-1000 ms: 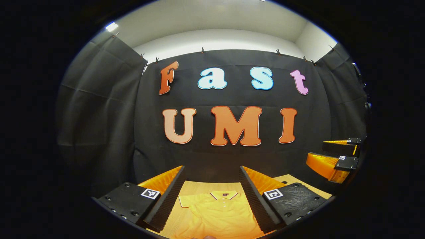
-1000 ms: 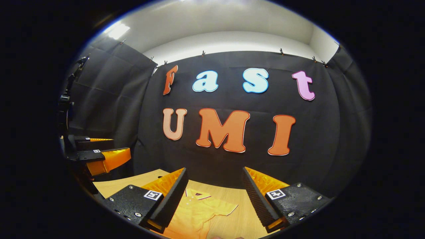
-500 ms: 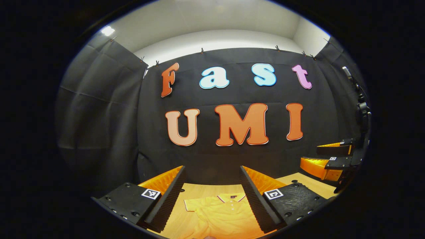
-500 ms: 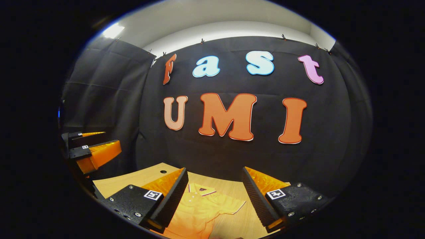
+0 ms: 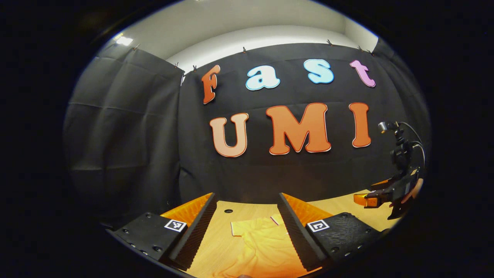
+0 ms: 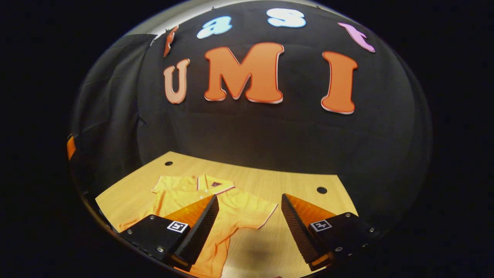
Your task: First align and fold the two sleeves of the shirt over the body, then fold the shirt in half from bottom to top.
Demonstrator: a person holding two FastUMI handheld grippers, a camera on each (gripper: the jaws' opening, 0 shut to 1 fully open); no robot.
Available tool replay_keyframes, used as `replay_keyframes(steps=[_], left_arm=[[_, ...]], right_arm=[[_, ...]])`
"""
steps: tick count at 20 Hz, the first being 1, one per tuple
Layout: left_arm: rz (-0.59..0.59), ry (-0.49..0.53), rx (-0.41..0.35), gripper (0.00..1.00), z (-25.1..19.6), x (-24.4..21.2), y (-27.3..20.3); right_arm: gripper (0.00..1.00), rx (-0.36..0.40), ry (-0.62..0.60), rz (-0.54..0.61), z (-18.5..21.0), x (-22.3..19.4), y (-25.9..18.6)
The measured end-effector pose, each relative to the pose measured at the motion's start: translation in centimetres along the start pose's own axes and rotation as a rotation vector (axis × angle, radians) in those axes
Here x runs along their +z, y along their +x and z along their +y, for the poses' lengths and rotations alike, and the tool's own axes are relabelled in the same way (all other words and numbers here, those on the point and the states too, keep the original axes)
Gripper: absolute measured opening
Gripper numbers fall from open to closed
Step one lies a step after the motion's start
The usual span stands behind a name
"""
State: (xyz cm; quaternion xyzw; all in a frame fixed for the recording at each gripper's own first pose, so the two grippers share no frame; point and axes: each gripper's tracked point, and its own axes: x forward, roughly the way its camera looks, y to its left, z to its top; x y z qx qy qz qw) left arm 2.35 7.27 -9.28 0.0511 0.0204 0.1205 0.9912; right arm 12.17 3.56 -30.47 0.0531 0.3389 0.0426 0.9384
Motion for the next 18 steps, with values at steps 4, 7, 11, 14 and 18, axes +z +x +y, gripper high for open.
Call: replay_keyframes(steps=[4,7,11,14,18], left_arm=[[0.037,0.032,0.082,0.98,0.8,-0.9,-1.1],[0.073,0.044,0.132,0.98,1.5,-1.7,-2.8],[0.092,0.053,0.199,0.97,3.5,-1.7,-3.6],[0.104,0.033,0.220,0.96,3.9,-2.5,-3.9],[0.128,0.025,0.238,0.96,3.9,-3.4,-3.8]], right_arm=[[0.99,0.011,0.111,0.239,-0.9,-4.7,5.3],[0.98,-0.009,0.119,0.376,-1.9,-7.7,8.8],[0.97,-0.010,0.128,0.489,-1.6,-9.7,11.6],[0.95,-0.001,0.139,0.575,-1.3,-11.3,13.7],[0.93,-0.024,0.150,0.664,-1.6,-13.3,16.7]])
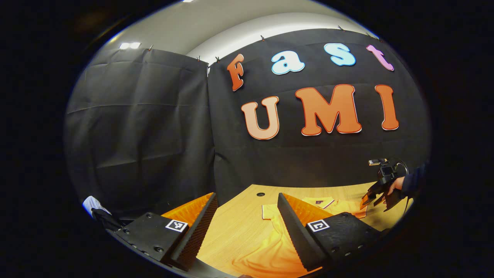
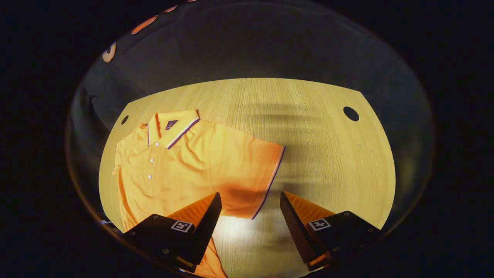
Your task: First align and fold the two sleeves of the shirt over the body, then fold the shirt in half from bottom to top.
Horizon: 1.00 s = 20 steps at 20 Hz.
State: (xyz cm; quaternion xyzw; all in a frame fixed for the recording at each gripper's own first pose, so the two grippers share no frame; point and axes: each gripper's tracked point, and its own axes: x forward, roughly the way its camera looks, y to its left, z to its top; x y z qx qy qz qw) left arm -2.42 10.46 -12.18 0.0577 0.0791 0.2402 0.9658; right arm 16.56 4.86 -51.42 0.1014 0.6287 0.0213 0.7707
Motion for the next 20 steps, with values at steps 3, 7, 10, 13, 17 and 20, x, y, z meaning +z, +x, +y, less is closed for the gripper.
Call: replay_keyframes(steps=[3,7,10,13,17,20], left_arm=[[0.015,-0.002,0.009,0.96,-0.3,-0.5,0.3],[0.029,0.007,0.017,0.96,-0.5,-0.8,0.4],[0.037,0.013,0.018,0.96,-0.8,-1.1,0.5],[0.041,0.019,0.007,0.96,-1.3,-1.2,0.7],[0.031,0.031,-0.007,0.96,-2.2,-0.5,0.9],[0.044,0.031,-0.019,0.96,-2.8,-1.1,1.1]], right_arm=[[0.86,-0.014,0.007,0.065,-0.8,0.4,1.6],[0.80,-0.062,-0.019,0.141,-2.0,0.4,4.0],[0.75,-0.075,0.000,0.169,-2.1,0.4,5.4],[0.53,-0.068,-0.018,0.161,-1.9,0.6,5.1],[0.07,0.091,0.055,0.170,0.5,1.3,4.0],[0.08,0.165,0.070,0.068,1.9,3.9,2.3]])
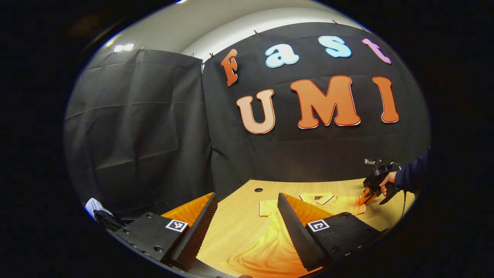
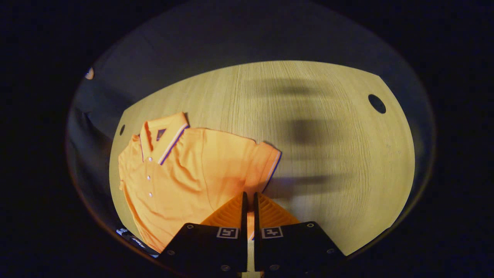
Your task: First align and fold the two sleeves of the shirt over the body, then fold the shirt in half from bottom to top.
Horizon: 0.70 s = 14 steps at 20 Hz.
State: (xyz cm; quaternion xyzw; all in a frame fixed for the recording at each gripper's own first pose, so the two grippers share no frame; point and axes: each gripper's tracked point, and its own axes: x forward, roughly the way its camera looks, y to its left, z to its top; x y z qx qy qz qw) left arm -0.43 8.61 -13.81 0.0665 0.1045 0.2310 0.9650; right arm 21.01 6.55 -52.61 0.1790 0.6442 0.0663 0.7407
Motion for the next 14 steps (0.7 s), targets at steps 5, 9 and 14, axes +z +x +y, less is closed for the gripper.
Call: replay_keyframes(steps=[5,9,14], left_arm=[[-0.003,0.014,-0.023,0.96,-1.0,0.3,0.7],[-0.016,0.025,-0.037,0.96,-1.2,0.4,1.0],[0.003,-0.014,-0.049,0.96,-0.4,-0.6,2.7]], right_arm=[[0.07,0.095,-0.075,-0.041,4.5,1.0,-1.6],[0.11,0.187,-0.096,-0.050,9.1,0.6,-2.3],[0.35,0.321,-0.154,-0.076,13.8,-0.2,-5.1]])
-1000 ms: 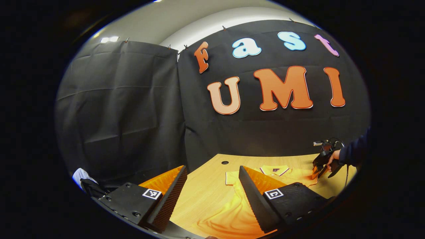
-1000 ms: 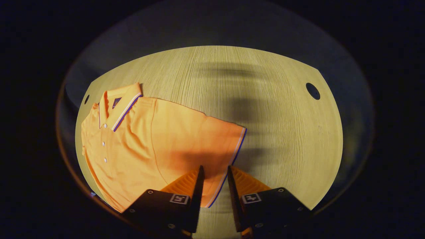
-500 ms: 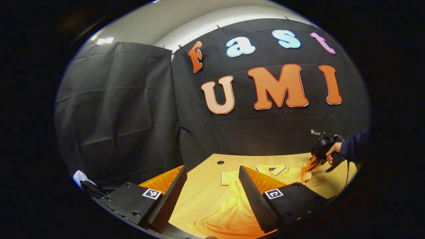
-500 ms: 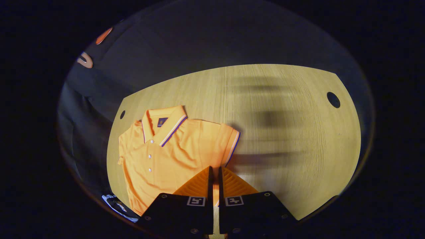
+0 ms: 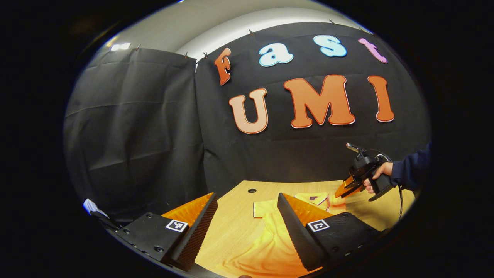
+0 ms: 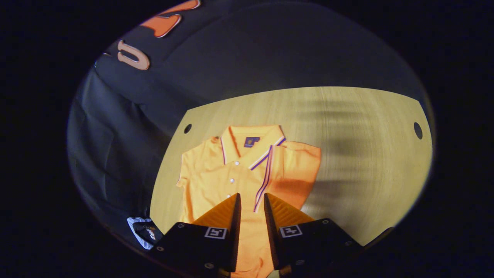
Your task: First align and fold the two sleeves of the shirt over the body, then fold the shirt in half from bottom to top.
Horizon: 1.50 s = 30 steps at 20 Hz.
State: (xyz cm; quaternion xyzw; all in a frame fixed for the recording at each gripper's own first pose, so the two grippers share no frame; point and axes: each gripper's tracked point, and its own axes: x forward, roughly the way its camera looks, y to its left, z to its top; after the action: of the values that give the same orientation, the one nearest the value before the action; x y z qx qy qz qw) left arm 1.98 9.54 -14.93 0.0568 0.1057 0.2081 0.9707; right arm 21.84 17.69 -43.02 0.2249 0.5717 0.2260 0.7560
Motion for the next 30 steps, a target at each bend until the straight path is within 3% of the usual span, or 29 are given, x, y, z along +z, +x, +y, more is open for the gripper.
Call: replay_keyframes(steps=[2,3,4,5,7,10,16,23,27,30], left_arm=[[0.020,-0.018,0.004,0.96,1.0,-0.7,1.4],[0.030,-0.028,0.001,0.96,1.5,-0.9,2.2],[0.042,-0.033,-0.004,0.96,1.9,-1.2,3.1],[0.058,-0.034,-0.010,0.96,2.3,-1.6,4.1],[0.080,-0.036,-0.036,0.97,2.8,-2.3,6.5],[0.104,-0.038,-0.092,0.97,3.6,-3.3,10.6],[0.211,-0.035,-0.251,0.97,3.8,-6.6,21.0],[0.406,-0.014,-0.458,0.97,1.2,-12.6,32.1],[0.598,0.033,-0.523,0.98,-1.2,-18.6,35.5],[0.726,0.013,-0.513,0.98,-1.0,-21.4,37.2]], right_arm=[[0.48,-0.010,-0.051,-0.030,0.5,0.1,-1.2],[0.60,-0.016,-0.074,-0.053,0.6,0.3,-2.1],[0.55,-0.022,-0.088,-0.085,0.7,0.6,-3.3],[0.75,-0.027,-0.093,-0.115,0.9,0.9,-4.3],[0.86,-0.040,-0.090,-0.179,1.1,1.2,-6.5],[0.89,-0.103,-0.095,-0.272,0.7,1.6,-9.4],[0.95,-0.316,-0.092,-0.463,0.4,1.8,-15.3],[0.96,-0.535,-0.004,-0.615,3.3,-1.7,-21.6],[0.96,-0.610,0.048,-0.649,5.5,-4.6,-24.0],[0.97,-0.657,0.054,-0.645,6.3,-6.2,-25.2]])
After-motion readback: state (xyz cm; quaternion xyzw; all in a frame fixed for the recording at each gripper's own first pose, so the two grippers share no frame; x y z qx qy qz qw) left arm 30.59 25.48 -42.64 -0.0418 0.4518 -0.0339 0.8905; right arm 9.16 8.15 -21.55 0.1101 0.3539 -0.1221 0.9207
